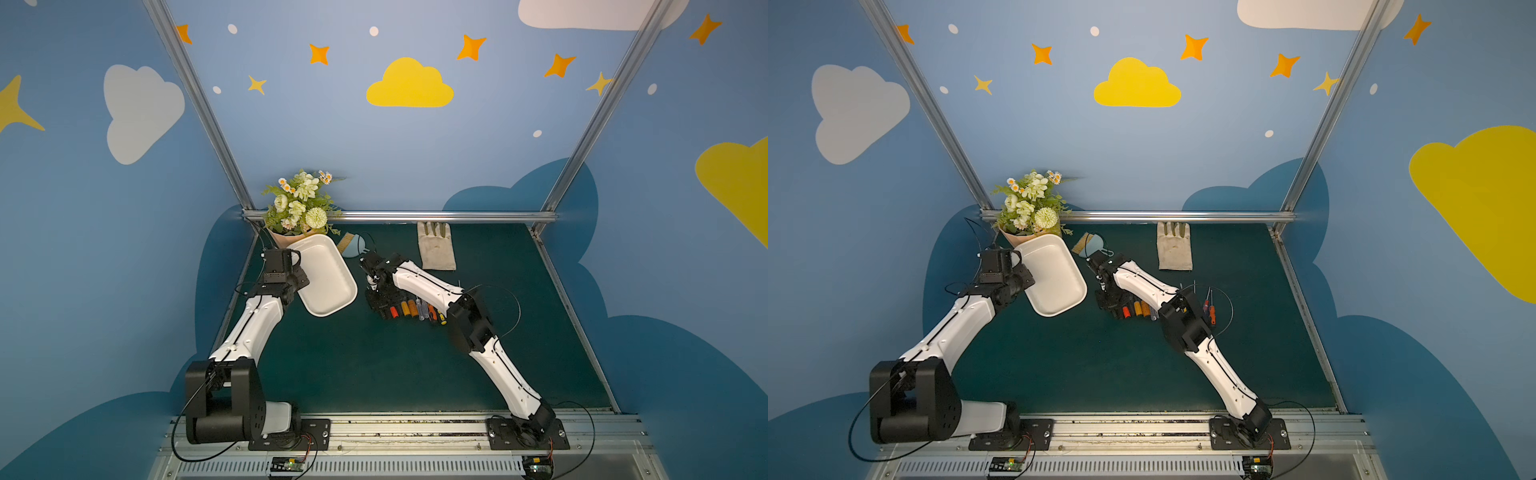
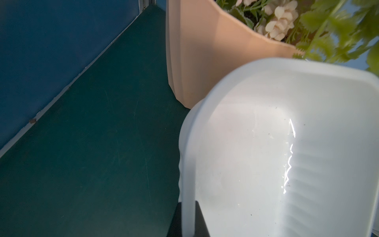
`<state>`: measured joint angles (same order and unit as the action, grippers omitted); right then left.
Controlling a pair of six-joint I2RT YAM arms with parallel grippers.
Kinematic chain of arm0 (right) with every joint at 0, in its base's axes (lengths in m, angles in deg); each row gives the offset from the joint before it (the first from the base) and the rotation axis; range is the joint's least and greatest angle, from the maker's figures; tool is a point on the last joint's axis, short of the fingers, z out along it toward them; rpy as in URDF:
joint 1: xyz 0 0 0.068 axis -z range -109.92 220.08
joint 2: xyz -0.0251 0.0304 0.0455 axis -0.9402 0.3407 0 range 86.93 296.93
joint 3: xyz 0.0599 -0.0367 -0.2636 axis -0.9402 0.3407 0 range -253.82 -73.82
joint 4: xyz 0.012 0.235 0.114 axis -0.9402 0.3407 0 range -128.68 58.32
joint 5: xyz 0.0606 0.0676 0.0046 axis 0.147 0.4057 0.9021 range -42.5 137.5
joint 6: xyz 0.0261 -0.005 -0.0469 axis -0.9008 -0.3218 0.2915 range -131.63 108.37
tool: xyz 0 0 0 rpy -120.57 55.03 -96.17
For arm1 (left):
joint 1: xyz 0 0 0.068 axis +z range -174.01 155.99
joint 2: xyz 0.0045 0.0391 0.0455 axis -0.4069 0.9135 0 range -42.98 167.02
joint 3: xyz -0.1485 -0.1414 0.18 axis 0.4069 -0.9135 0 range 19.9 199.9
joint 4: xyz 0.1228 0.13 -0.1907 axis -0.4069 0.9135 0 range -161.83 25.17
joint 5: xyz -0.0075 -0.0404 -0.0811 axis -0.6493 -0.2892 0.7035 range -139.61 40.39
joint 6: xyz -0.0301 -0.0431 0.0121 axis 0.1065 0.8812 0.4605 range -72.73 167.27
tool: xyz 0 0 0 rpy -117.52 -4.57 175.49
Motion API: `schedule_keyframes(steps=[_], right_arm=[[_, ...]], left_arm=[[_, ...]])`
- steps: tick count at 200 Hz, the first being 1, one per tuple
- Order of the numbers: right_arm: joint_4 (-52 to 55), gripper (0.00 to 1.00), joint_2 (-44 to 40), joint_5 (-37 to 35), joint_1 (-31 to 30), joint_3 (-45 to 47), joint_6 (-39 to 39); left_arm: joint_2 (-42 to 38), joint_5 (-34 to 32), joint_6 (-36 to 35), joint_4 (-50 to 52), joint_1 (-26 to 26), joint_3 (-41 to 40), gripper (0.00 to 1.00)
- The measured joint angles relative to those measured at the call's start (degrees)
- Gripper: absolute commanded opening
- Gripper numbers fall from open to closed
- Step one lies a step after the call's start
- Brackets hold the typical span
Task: Take out the screwdriver from the storage box
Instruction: Place the screwdriver at the center of the board.
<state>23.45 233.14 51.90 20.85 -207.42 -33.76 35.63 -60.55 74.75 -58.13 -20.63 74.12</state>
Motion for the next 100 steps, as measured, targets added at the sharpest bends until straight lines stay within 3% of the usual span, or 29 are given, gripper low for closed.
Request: schedule_keyframes(steps=[100], right_arm=[[-1.2,0.29,-4.3,-4.8,-0.2,1.2,0.2]], left_arm=[[0.0,0.0,0.0,0.0,0.0,0.0,0.02]])
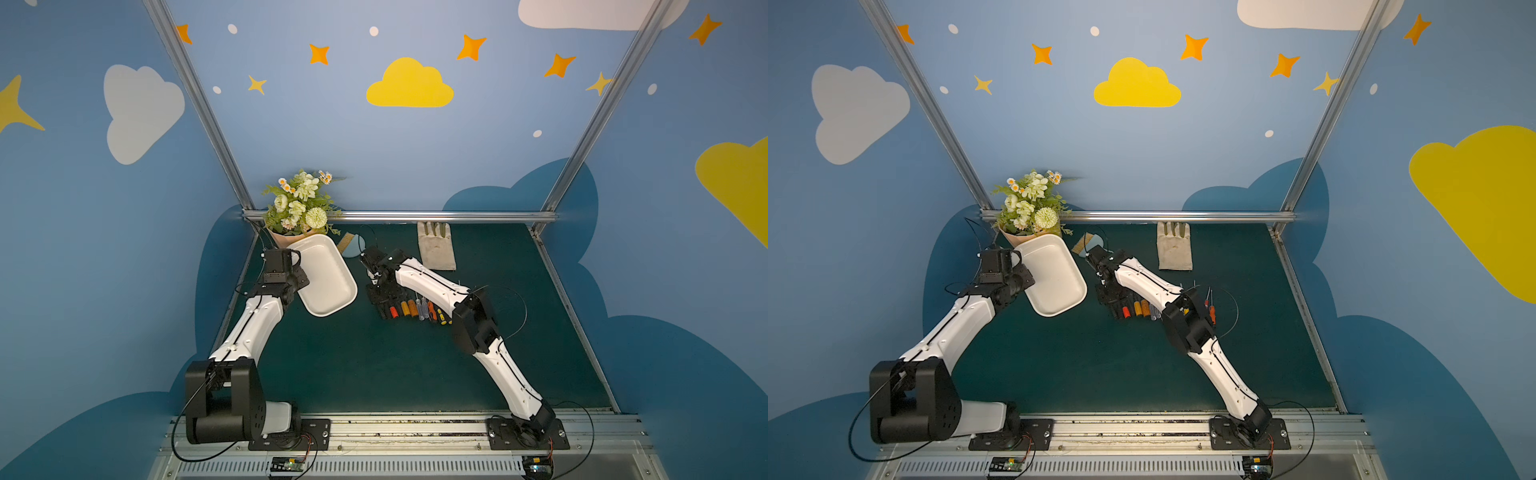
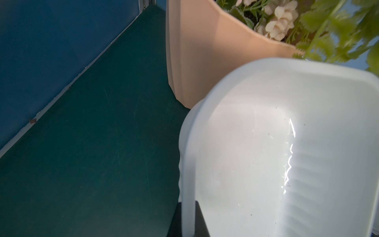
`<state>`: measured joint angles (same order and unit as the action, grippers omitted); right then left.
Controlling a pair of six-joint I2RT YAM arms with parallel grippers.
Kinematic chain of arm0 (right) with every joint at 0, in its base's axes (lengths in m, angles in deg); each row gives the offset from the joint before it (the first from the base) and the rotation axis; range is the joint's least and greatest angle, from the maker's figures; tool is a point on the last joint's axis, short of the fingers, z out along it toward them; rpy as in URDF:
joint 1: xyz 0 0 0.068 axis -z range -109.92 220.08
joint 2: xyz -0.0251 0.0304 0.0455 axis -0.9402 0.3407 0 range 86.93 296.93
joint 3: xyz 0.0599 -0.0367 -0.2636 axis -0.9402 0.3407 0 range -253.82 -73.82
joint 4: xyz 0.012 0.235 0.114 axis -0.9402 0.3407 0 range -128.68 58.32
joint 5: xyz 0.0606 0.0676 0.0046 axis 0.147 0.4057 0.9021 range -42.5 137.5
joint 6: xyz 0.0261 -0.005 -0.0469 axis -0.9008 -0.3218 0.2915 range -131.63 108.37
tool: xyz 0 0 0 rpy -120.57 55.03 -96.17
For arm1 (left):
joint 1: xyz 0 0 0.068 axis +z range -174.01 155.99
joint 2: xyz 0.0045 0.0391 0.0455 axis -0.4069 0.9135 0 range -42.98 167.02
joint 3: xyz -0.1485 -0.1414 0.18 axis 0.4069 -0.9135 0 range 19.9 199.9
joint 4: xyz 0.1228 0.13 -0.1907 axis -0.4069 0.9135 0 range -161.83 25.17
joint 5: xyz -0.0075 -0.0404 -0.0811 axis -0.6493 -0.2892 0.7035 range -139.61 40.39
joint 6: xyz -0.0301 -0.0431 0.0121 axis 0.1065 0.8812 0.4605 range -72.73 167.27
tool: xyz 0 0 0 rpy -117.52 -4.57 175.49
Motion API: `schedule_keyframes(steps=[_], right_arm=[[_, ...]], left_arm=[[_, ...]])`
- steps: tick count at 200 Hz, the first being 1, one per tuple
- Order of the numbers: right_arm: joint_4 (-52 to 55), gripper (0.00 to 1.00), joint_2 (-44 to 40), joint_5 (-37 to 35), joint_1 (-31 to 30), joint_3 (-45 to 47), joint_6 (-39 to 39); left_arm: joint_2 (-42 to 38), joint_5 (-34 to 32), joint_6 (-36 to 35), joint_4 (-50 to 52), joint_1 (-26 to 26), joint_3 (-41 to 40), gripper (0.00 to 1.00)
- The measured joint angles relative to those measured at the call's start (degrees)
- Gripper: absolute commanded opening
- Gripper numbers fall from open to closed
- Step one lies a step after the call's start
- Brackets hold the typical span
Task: Take out the screwdriver from the storage box
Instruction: Place the screwdriver at the center of the board, then place the storage box at the center of the board.
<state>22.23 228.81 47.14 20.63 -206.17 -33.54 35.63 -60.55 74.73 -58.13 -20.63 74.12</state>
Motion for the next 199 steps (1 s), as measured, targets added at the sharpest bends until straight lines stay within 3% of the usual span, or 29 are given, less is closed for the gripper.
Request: schedule_keyframes(steps=[24,58,110,199], right_arm=[[-3.0,0.29,-4.7,-0.7,0.0,5.1,0.2],[-10.1,0.29,-17.6,-2.8,0.2,16.3,1.2],[-17.6,0.3,-38.0,-12.6,1.5,29.8,3.9],[-23.3,0.33,-60.8,-15.7,13.0,56.6,6.9]], left_arm=[[0.0,0.0,0.0,0.0,0.0,0.0,0.02],[0.0,0.0,-0.2,0.0,0.0,0.0,0.02],[0.0,2.4,-1.5,1.3,-0.2,0.1,0.02],[-1.9,11.7,-13.1,9.9,-0.4,3.5,0.02]])
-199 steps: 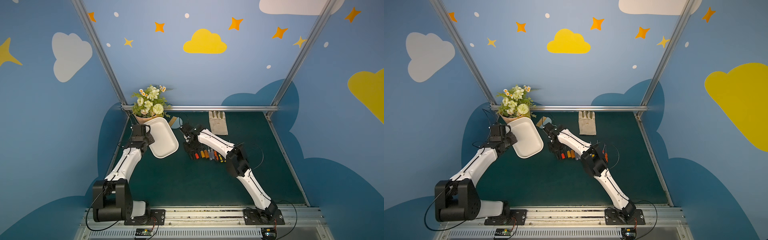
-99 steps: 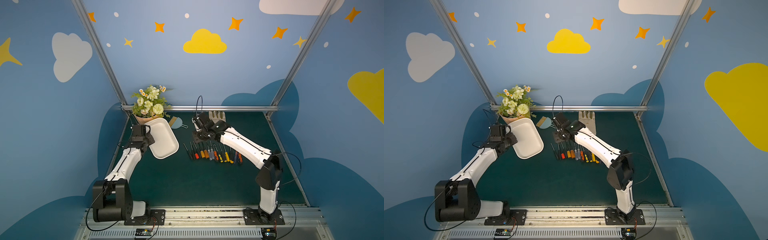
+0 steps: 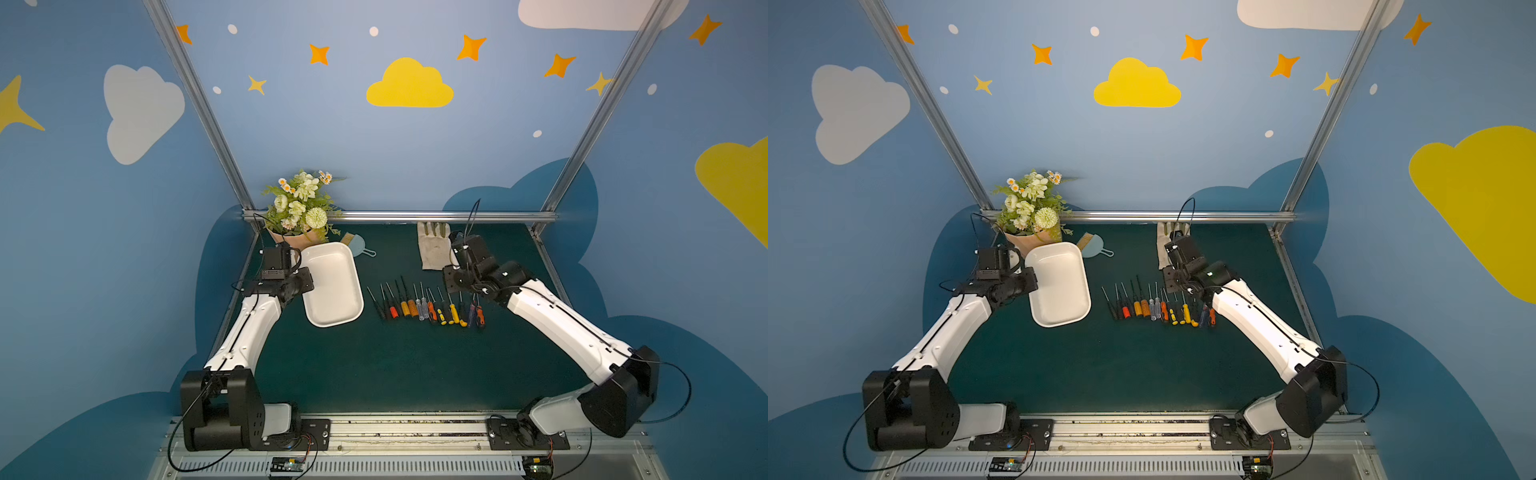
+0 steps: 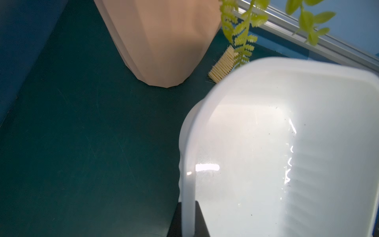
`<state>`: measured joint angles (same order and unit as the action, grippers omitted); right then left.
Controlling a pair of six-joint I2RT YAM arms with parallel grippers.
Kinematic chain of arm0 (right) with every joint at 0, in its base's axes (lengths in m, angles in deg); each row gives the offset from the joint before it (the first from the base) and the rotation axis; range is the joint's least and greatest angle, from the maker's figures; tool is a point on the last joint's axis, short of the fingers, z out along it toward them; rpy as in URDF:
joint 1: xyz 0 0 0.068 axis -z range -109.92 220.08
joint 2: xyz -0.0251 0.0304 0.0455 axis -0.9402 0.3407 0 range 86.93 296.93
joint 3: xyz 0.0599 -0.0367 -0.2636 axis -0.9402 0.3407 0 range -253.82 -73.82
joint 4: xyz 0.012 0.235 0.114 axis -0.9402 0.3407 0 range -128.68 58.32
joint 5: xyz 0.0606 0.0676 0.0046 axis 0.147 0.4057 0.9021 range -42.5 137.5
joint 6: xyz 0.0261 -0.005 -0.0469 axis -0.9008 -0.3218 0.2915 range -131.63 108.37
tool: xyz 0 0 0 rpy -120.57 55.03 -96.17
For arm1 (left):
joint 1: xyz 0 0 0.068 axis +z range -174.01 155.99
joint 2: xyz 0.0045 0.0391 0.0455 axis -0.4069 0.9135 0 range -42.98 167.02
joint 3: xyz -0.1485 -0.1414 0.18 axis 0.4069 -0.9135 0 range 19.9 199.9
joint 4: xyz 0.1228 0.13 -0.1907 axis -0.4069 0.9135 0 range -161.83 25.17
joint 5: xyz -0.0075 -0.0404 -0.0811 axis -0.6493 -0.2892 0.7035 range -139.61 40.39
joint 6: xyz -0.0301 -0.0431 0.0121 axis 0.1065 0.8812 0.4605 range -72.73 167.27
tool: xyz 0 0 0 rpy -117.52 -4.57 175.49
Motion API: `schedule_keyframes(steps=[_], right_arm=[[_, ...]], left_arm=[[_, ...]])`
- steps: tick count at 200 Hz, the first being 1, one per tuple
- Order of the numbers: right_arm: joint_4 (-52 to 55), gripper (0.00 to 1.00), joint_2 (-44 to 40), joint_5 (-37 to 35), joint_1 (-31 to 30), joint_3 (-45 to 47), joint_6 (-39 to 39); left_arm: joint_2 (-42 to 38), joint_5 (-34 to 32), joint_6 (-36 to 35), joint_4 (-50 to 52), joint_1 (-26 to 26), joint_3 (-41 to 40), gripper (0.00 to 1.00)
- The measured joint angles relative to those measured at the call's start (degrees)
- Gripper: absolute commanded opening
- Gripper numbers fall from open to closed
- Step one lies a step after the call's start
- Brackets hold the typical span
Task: Take out the screwdriver from the storage box
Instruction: Place the storage box at the center of the board.
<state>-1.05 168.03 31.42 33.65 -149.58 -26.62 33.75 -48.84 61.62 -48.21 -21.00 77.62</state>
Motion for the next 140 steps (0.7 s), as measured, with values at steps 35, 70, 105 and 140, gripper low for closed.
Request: schedule_keyframes(steps=[35,70,105,140], right_arm=[[-1.8,0.33,-4.2,1.6,4.7,4.8,-0.2],[-2.4,0.33,-5.8,4.1,8.6,7.6,-0.4],[-2.8,0.33,-7.0,6.6,11.0,9.8,-0.7],[-3.3,0.33,-7.1,8.3,12.2,11.0,-1.1]], left_arm=[[2.2,2.1,-3.1,1.9,0.0,0.4,0.02],[6.8,2.0,-3.7,2.0,0.0,0.7,0.02],[14.4,0.9,-3.0,2.0,0.0,4.5,0.02],[21.4,1.0,-2.3,1.7,-0.2,9.8,0.02]])
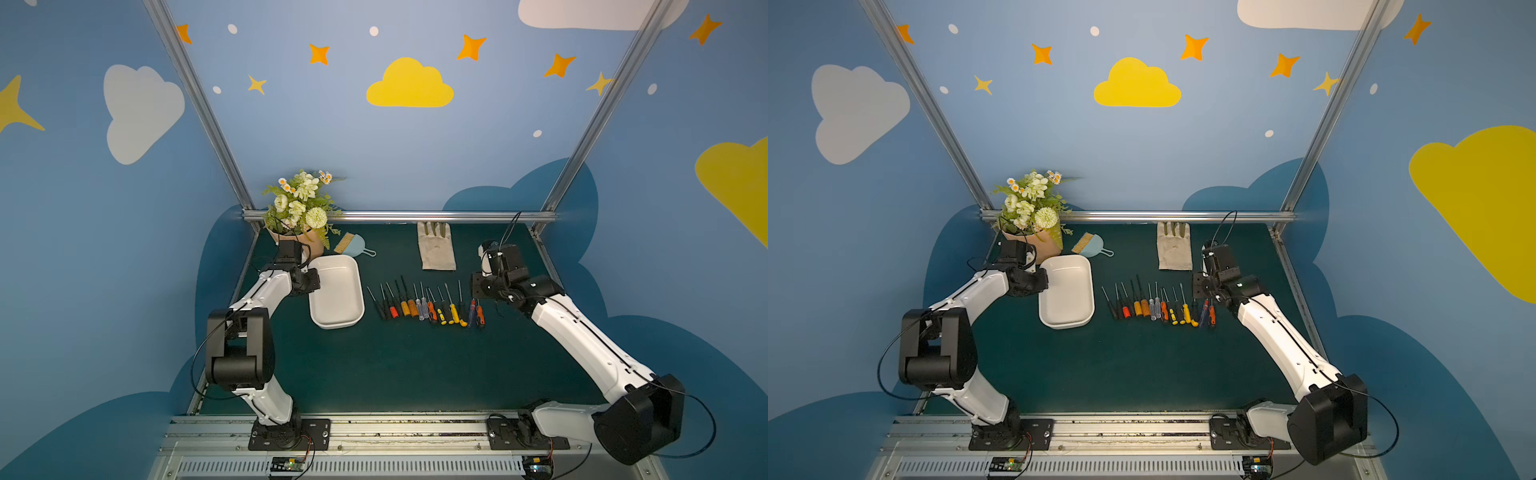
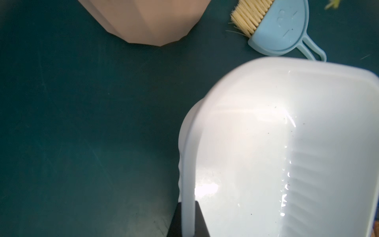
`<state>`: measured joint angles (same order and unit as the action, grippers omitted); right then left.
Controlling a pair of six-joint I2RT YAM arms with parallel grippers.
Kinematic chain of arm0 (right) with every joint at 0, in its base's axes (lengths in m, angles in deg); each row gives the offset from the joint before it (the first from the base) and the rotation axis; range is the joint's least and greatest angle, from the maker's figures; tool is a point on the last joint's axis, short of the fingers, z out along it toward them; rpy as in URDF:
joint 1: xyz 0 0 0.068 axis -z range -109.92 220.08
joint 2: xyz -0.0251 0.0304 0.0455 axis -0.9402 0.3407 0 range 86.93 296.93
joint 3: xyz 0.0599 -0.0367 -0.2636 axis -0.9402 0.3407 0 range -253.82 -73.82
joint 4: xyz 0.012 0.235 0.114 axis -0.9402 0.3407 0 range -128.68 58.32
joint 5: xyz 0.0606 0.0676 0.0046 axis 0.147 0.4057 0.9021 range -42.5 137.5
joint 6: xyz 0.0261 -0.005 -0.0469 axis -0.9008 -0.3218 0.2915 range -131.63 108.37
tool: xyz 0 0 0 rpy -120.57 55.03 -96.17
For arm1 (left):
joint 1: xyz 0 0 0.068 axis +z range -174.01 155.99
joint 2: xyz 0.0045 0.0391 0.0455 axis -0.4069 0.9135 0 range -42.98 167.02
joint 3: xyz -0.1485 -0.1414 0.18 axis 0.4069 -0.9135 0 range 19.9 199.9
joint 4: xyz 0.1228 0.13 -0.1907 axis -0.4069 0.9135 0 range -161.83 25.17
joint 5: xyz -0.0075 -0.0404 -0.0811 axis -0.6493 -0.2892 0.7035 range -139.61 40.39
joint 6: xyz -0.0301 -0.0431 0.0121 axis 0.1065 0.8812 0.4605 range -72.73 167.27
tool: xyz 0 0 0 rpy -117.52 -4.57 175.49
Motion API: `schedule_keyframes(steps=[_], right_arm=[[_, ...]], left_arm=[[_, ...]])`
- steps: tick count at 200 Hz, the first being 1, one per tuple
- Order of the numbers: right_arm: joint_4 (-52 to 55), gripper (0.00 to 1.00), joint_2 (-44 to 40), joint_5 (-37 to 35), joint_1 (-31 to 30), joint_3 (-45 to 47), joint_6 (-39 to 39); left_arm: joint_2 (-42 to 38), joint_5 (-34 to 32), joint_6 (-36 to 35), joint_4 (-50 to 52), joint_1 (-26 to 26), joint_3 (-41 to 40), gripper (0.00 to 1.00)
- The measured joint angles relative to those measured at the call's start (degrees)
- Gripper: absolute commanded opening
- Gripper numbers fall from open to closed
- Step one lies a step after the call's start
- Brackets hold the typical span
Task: Take out the screwdriver from the storage box
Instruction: Place the storage box at the center of the board.
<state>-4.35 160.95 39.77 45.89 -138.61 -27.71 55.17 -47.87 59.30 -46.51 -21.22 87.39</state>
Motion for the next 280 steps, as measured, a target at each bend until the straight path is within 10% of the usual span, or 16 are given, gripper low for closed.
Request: schedule_keyframes(steps=[130,171,244,280], right_arm=[[-0.3,0.33,1.4,1.9,1.6,0.1,-0.4],[-0.3,0.33,1.5,2.7,1.6,0.1,-1.2],[0.0,0.33,1.5,5.5,1.6,0.8,-3.7],[0.4,0.33,1.0,6.1,1.6,1.5,-4.3]], left_arm=[[14.1,-3.0,1.7,1.8,-1.2,12.6,0.04],[13.5,-4.3,2.5,3.4,-2.1,12.1,0.38],[5.8,-5.9,2.9,5.6,-3.2,9.9,0.62],[1.4,-6.5,4.2,7.3,-3.4,8.7,0.98]])
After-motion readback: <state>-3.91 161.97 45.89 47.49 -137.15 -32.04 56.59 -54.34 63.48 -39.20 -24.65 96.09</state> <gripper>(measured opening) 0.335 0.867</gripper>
